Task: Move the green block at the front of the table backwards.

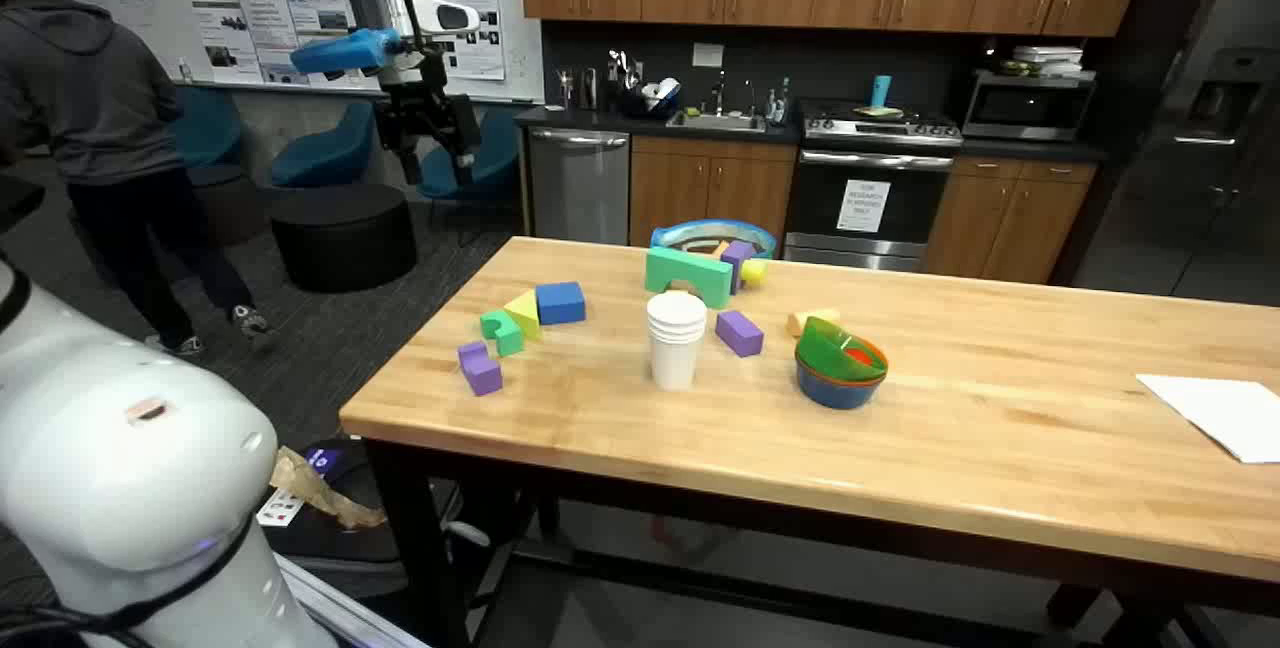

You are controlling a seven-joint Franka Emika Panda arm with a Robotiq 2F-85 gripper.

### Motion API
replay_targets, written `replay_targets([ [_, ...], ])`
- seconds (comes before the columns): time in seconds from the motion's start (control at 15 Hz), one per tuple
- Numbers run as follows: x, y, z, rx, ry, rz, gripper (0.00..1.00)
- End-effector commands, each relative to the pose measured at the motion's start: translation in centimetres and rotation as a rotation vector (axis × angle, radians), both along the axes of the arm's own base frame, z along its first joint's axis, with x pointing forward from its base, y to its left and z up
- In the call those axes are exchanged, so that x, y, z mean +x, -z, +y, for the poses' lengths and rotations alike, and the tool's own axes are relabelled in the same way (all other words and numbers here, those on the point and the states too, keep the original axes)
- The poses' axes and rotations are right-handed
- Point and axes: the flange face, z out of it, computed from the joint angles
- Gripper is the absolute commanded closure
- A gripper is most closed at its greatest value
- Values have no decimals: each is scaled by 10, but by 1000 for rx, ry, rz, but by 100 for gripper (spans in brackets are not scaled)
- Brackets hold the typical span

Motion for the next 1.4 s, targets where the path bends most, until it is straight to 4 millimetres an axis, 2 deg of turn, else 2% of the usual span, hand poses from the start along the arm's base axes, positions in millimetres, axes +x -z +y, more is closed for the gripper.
replay_targets([
  [0.0,0,-1,0,0,0,0,0],
  [0.33,0,-1,0,0,0,-1,0],
  [0.53,4,-3,-7,-4,17,-7,0],
  [0.87,14,-6,-36,-1,55,-33,0],
  [1.33,40,-3,-80,28,124,-101,0],
])
